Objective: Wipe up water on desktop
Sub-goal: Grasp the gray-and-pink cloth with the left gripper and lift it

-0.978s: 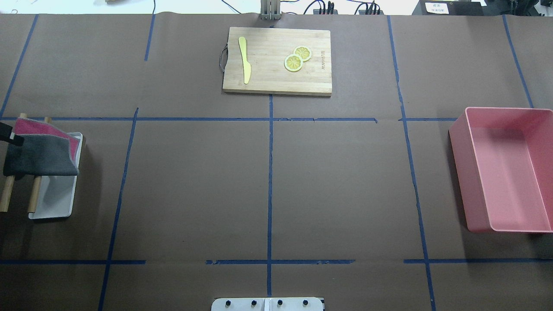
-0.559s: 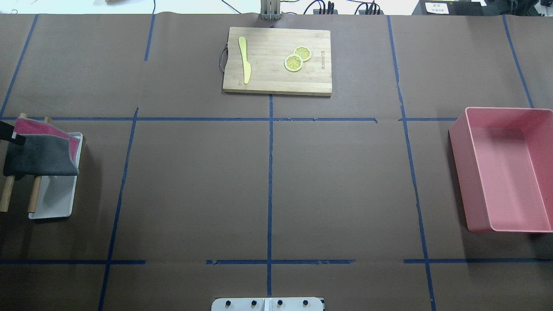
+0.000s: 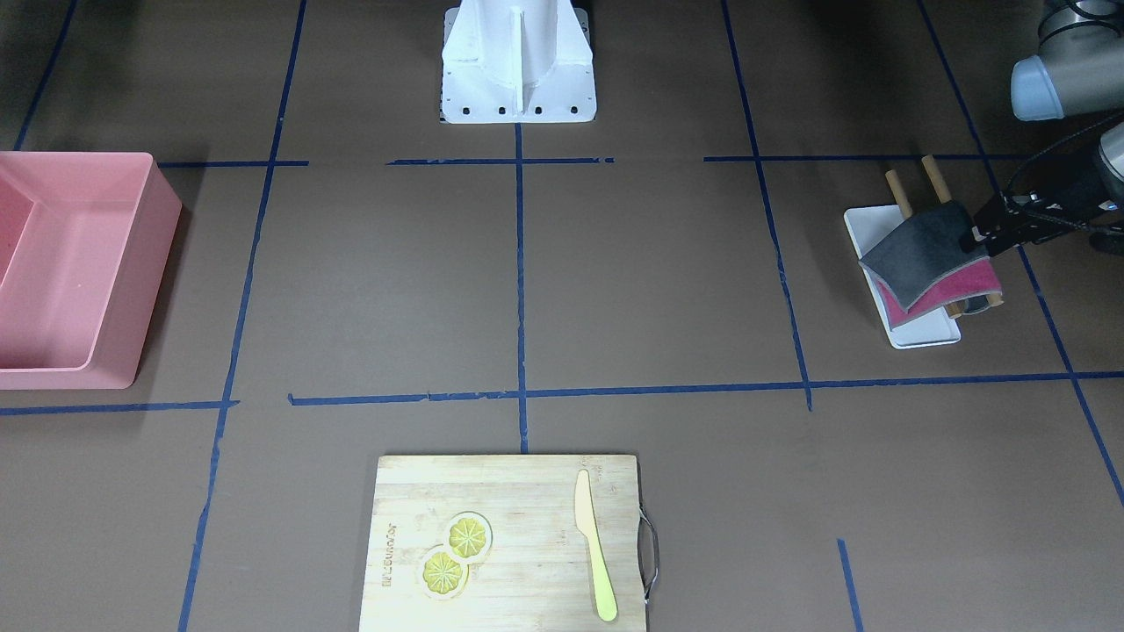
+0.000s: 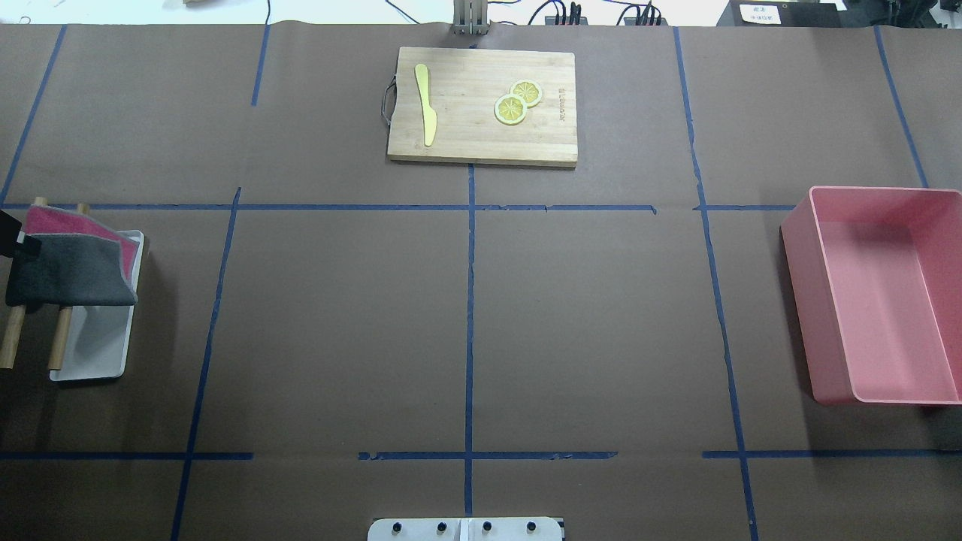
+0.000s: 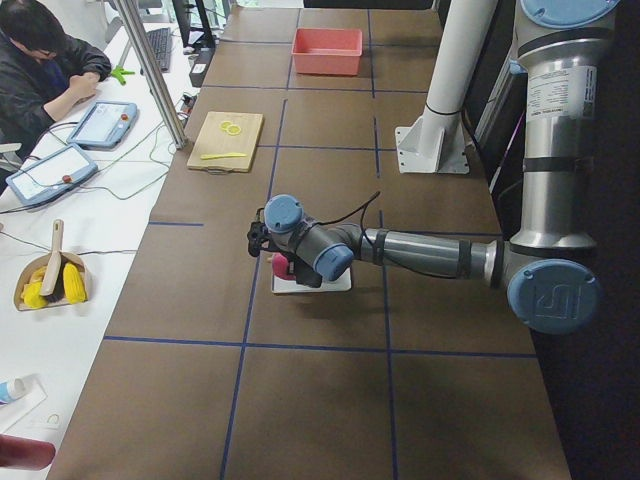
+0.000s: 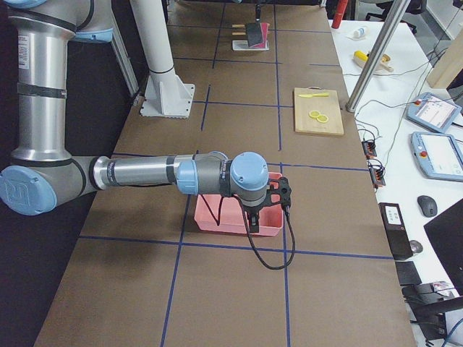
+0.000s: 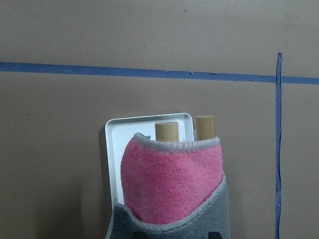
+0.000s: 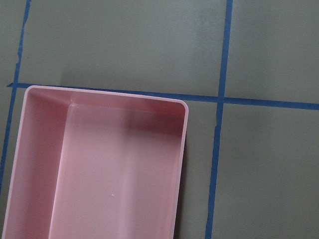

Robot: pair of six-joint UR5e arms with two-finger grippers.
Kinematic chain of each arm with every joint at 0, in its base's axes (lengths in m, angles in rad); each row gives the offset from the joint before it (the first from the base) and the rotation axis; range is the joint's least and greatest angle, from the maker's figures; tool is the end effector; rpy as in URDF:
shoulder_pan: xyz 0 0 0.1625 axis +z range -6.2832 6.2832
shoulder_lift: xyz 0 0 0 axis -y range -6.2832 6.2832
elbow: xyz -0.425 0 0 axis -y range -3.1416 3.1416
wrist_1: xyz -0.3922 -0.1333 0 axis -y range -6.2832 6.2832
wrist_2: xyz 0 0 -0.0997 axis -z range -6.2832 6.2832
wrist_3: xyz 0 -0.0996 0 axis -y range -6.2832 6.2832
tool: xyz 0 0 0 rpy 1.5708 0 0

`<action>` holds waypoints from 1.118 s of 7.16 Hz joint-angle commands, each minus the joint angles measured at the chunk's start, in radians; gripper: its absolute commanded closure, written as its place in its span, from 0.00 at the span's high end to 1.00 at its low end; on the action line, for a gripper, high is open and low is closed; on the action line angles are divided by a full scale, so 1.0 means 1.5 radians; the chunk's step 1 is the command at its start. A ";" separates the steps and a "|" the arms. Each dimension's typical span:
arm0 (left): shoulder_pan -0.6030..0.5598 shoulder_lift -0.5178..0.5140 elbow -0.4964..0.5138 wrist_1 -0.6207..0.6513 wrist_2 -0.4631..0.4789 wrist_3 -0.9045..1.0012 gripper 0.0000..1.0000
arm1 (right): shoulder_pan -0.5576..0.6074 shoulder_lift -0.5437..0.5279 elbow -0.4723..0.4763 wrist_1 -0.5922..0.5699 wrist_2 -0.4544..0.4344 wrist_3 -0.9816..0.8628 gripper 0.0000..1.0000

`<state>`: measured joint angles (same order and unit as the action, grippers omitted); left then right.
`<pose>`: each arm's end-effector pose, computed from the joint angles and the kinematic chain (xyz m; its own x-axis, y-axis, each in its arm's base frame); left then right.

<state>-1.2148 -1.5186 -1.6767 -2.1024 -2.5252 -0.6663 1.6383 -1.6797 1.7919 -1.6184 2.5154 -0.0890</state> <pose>0.1200 -0.4721 0.5588 0.4820 0.0076 -0.8761 0.0094 0.9999 0.0139 0.0826 -0.4422 0.5929 0.5919 -0.1011 0.7996 -0.0148 0.9906 0.1362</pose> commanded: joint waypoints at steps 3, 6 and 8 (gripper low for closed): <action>0.000 -0.001 0.002 0.002 -0.022 0.000 0.37 | 0.000 0.002 -0.003 0.000 -0.001 0.000 1.00; -0.001 0.001 0.003 0.003 -0.022 0.001 0.29 | 0.000 0.003 -0.005 0.000 0.000 0.000 1.00; -0.001 0.001 0.006 0.004 -0.021 0.001 0.28 | 0.000 0.004 -0.005 0.000 0.000 0.000 1.00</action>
<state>-1.2164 -1.5172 -1.6696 -2.0975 -2.5583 -0.6644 1.6383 -1.6748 1.7841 -1.6184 2.5157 -0.0890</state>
